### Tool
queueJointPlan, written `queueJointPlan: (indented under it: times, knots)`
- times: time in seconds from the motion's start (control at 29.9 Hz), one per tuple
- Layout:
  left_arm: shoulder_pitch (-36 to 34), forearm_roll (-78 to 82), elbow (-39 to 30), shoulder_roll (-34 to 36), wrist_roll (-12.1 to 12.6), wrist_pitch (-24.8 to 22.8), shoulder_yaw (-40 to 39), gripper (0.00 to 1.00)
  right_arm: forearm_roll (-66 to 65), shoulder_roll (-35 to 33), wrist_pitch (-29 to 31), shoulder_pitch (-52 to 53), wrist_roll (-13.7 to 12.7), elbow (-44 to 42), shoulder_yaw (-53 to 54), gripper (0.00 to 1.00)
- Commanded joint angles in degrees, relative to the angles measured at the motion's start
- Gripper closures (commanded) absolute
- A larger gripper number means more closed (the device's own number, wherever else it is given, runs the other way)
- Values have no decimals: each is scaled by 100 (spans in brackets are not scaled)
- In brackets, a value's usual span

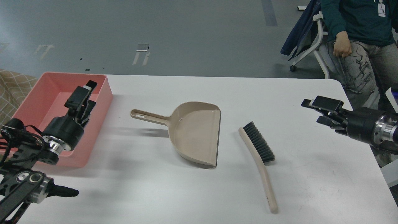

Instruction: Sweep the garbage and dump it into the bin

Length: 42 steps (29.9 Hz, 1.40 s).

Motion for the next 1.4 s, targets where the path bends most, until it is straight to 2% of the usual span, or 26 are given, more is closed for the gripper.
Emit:
queueJointPlan:
  times: [0.0, 0.07, 0.13, 0.4, 0.6, 0.8, 0.94, 1.1, 1.3, 1.37]
  knots:
    - [-337, -573, 9, 84, 78, -489, -428, 3, 111, 315, 9, 13, 9, -480, 618, 2]
    - [-784, -1135, 62, 92, 289, -647, -569, 3, 217, 631, 26, 100, 9, -936, 1083, 2]
    - [-1188, -1426, 158, 92, 394, -674, -526, 3, 305, 868, 26, 275, 9, -1296, 1312, 3]
    - [-2446, -1524, 949, -100, 597, -718, -368, 3, 657, 1818, 0, 1348, 88, -2818, 1428, 5]
    - [-3536, -1655, 1783, -592, 667, -867, 282, 3, 657, 2609, 0, 1919, 668, -4030, 1691, 6]
    - [-4661, -2191, 3188, -1400, 703, -1016, 748, 3, 665, 3444, 0, 2219, 1247, -5094, 2007, 5]
    - [-4855, -2227, 3673, -1919, 685, -1052, 775, 3, 665, 3761, -35, 2227, 1555, -5411, 2016, 4]
    - [-4900, -2227, 4200, -2464, 632, -991, 784, 3, 718, 4147, -70, 2227, 1644, -5675, 2156, 4]
    - [-4961, -2262, 4851, -2728, 589, -1043, 766, 3, 1227, 4570, -27, 2219, 1837, -6027, 2517, 4]
    - [-5005, -2402, 5009, -2781, 449, -1043, 766, 3, 1350, 4649, -9, 2219, 1916, -6027, 2517, 4]
